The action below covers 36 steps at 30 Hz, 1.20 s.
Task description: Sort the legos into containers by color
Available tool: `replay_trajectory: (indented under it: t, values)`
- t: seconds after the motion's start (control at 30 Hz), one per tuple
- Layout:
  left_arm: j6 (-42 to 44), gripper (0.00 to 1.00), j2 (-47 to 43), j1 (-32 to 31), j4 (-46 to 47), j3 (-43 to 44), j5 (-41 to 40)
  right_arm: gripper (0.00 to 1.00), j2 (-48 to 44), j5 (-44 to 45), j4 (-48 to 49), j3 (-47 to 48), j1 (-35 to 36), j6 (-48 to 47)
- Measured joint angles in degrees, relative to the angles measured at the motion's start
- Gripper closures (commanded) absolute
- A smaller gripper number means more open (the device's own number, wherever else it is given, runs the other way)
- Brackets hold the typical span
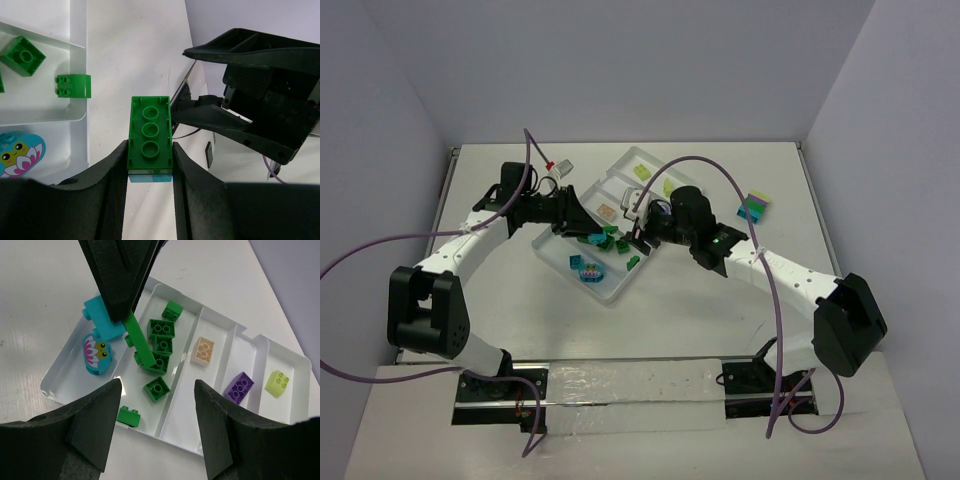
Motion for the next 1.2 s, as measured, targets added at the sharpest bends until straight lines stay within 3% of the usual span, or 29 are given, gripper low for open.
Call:
replay_trajectory:
  t: [0.23,0.77,0.97,1.0,1.03,1.17,1.2]
  values:
    - [-0.1,1.0,0.0,-0.4,0.0,0.0,-0.2,0.4,3.6,-3.1,-0.5,2.8,0.1,-1.4]
    - [0.0,1.0,0.0,-1.0,-0.1,0.0,-0.3,0.69,7.8,-6.4,-2.0,5.8,1.4,-2.5]
    - [0.0,1.0,0.0,-1.0,0.1,0.0,-1.4,1.0,8.3,-7.1,-3.5,6.2,1.4,-2.7]
    - [0.1,1.0,0.0,-1.0,0.1,0.0,-1.4,1.0,8.3,-7.1,-3.6,6.2,1.5,-2.6]
    - [0.2,0.92,0.0,-1.0,0.1,0.0,-1.5,1.0,8.3,-7.1,-3.6,6.2,1.5,-2.6]
    - [0.4,0.38,-0.2,-1.0,0.2,0.0,-1.9,1.0,8.3,-6.9,-3.6,6.3,1.5,-2.6]
    - [0.4,0.31,-0.3,-1.0,0.3,0.0,-2.2,1.0,8.3,-6.8,-3.6,6.3,1.5,-2.6]
